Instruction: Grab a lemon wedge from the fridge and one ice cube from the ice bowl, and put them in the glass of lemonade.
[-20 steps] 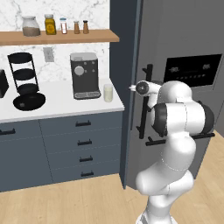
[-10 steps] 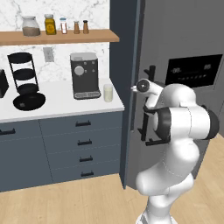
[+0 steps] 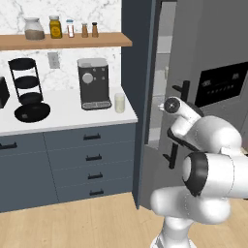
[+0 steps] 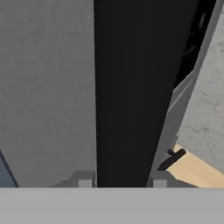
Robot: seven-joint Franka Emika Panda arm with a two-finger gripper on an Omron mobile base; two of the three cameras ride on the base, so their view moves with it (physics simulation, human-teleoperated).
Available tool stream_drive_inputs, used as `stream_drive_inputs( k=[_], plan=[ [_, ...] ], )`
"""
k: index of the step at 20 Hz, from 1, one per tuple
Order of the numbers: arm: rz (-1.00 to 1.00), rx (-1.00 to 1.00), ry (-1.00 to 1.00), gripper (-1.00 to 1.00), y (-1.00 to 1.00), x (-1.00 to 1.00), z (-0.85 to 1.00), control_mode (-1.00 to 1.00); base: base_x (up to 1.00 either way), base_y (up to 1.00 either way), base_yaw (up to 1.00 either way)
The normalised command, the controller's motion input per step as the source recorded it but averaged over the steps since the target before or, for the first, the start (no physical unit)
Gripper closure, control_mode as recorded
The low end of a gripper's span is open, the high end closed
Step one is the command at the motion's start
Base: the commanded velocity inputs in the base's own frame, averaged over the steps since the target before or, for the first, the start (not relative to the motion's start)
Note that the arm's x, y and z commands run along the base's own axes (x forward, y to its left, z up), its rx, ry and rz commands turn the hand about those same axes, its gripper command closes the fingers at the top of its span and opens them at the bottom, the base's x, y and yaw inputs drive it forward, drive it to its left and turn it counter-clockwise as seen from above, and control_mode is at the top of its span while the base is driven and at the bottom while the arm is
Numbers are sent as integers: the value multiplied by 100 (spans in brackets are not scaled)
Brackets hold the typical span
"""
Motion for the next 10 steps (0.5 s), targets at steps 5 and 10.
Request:
stream_drive_inputs(
  k=[5, 10],
  plan=[
    [-11, 8, 0, 100, -38, -100, 61, -100, 0, 0, 0],
    [-14, 11, 0, 100, -58, -100, 60, -100, 0, 0, 0]
  ],
)
